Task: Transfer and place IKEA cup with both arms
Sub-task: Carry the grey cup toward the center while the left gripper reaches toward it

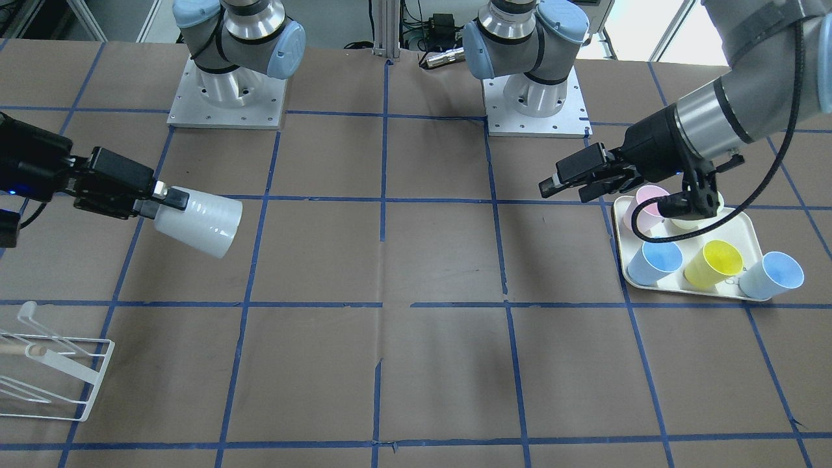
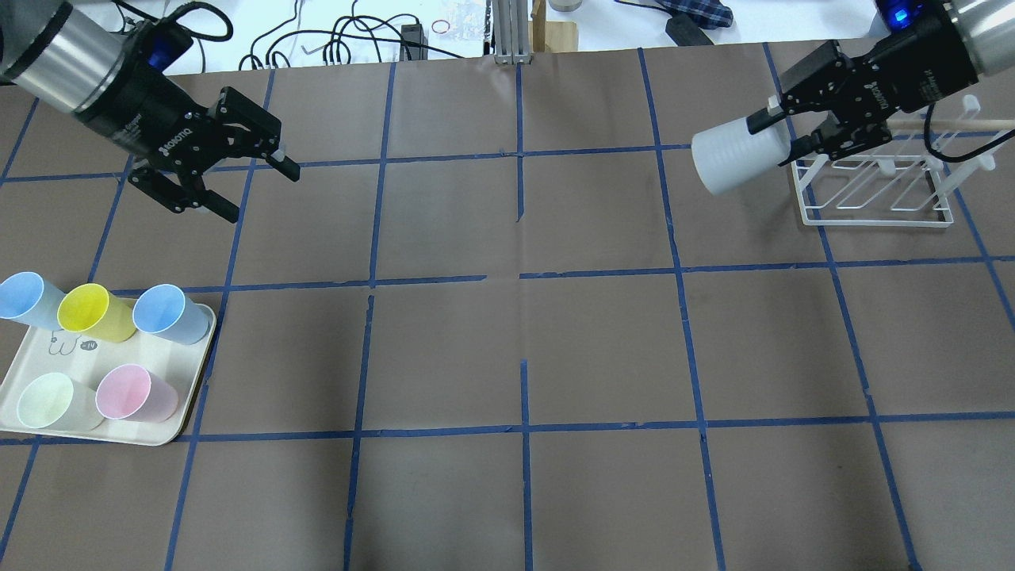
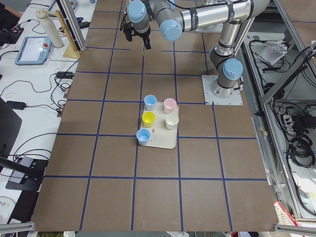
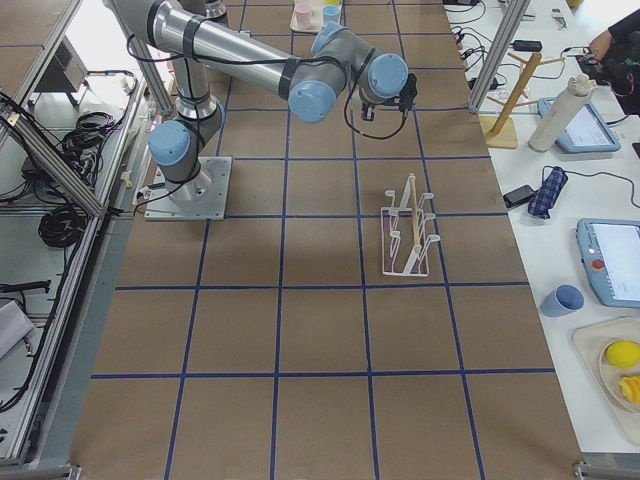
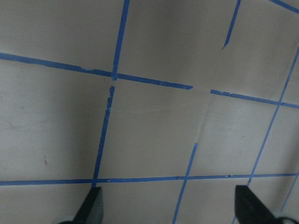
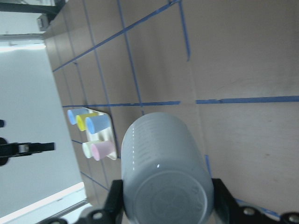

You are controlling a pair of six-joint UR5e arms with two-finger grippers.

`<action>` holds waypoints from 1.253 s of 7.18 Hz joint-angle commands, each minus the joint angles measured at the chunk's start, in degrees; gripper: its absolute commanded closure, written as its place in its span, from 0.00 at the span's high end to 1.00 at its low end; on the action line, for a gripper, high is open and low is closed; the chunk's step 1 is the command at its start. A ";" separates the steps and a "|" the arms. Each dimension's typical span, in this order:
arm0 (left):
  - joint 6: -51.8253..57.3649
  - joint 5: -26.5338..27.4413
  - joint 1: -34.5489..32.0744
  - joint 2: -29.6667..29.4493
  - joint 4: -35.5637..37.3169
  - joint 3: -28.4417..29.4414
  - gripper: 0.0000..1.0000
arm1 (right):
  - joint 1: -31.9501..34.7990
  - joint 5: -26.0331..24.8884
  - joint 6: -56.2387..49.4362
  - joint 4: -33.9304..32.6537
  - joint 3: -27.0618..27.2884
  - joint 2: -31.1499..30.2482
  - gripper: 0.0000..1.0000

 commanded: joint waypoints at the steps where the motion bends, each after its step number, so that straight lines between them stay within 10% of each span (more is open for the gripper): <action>1: 0.90 -26.87 0.04 -3.27 0.23 -6.76 1.00 | 5.99 11.75 -2.70 5.29 0.13 0.69 0.37; 4: 2.38 -37.20 -11.08 -4.52 0.32 -10.21 1.00 | 12.09 23.26 -2.44 9.39 0.22 1.67 0.37; 9: 3.53 -49.77 -11.30 -5.39 0.32 -13.63 1.00 | 13.59 23.21 -2.00 11.61 0.31 0.09 0.37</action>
